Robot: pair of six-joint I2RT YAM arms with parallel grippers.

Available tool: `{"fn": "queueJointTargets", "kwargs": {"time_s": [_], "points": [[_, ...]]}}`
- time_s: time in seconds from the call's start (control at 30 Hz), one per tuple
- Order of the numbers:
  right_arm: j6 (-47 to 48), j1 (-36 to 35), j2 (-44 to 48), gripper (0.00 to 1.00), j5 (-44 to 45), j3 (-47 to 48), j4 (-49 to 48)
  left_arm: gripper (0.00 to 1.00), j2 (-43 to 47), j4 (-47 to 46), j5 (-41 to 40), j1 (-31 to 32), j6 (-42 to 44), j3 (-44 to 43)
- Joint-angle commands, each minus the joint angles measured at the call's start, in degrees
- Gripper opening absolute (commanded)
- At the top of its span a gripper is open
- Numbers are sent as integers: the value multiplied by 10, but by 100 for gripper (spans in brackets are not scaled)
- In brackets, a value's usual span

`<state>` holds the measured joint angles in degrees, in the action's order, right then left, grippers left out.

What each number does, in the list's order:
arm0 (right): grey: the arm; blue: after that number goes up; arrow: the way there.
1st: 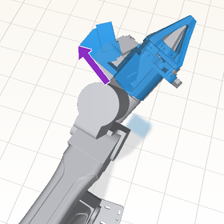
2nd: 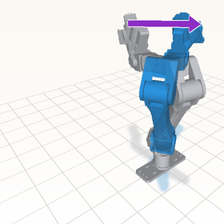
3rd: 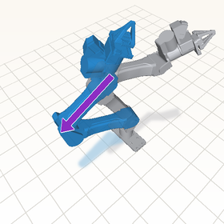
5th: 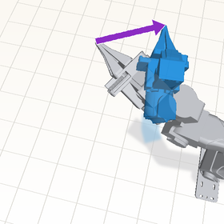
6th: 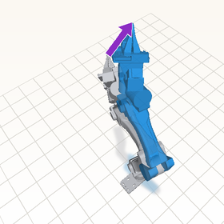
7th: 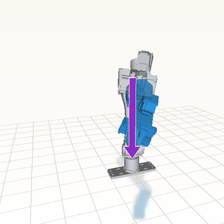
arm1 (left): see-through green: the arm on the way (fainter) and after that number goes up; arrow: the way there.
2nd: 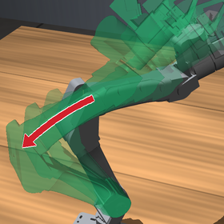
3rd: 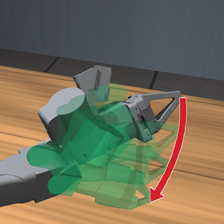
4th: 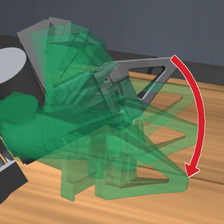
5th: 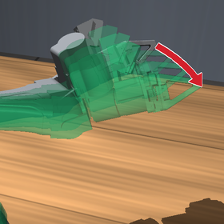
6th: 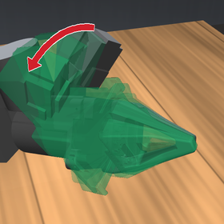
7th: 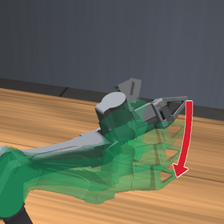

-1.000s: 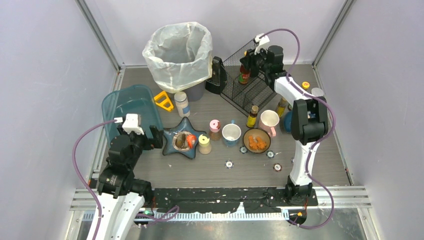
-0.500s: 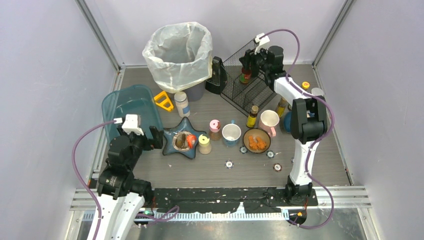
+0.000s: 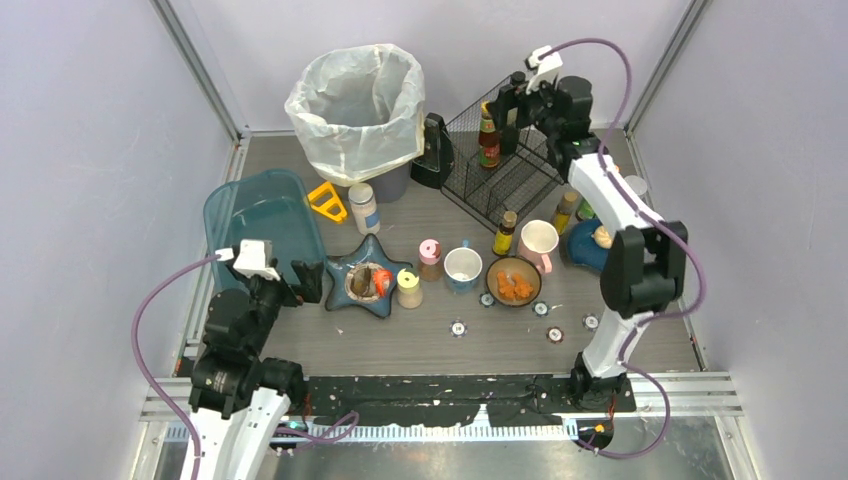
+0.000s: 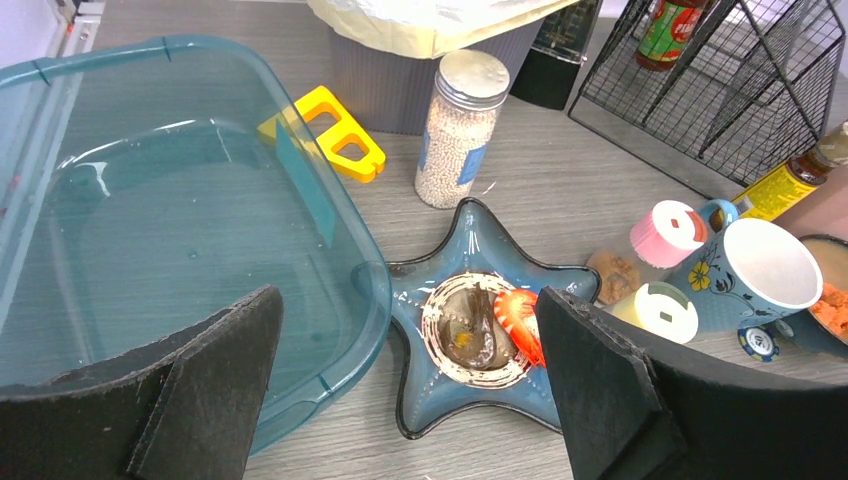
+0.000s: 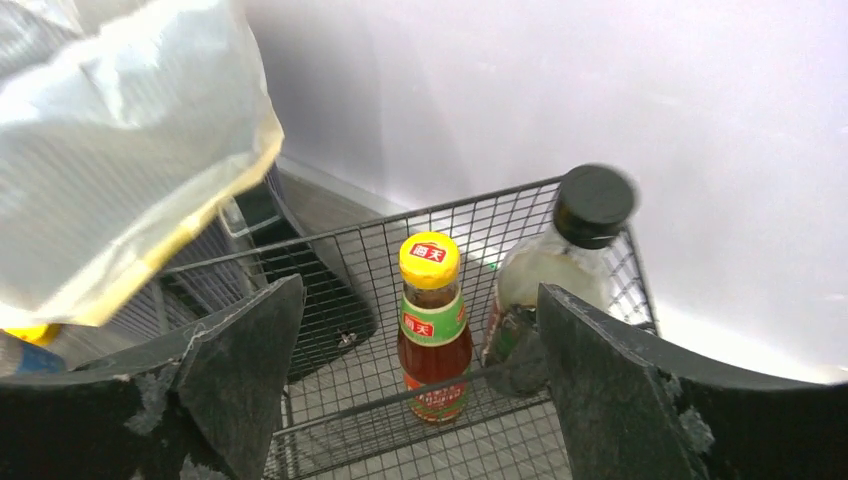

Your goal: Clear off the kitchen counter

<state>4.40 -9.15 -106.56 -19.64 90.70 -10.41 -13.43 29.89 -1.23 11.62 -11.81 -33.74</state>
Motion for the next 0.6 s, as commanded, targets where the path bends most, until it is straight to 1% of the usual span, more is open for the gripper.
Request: {"fn": "queueJointTargets", "kwargs": {"time_s": [0.0,0.1,0.13,0.2,0.3,0.37,0.43,0.57], "points": [[-10,4,127,94,57,-17,48,99,23,-4,10,4,-7,-17],[-27,3,198,99,106,-54,91,99,39,-1,8,9,-8,-16],[-31,3,213,99,138,-62,105,99,43,0,6,12,-8,-16],[-41,4,255,96,182,-84,140,99,52,1,3,15,-8,-16],[-71,3,327,95,245,-124,192,99,62,3,-3,21,-9,-16],[-88,4,368,95,288,-153,215,99,68,4,-7,26,-9,-16],[-103,4,405,95,348,-180,238,99,74,6,-11,31,-9,-16],[-123,10,454,95,413,-231,264,99,82,7,-13,45,-9,-17]]}}
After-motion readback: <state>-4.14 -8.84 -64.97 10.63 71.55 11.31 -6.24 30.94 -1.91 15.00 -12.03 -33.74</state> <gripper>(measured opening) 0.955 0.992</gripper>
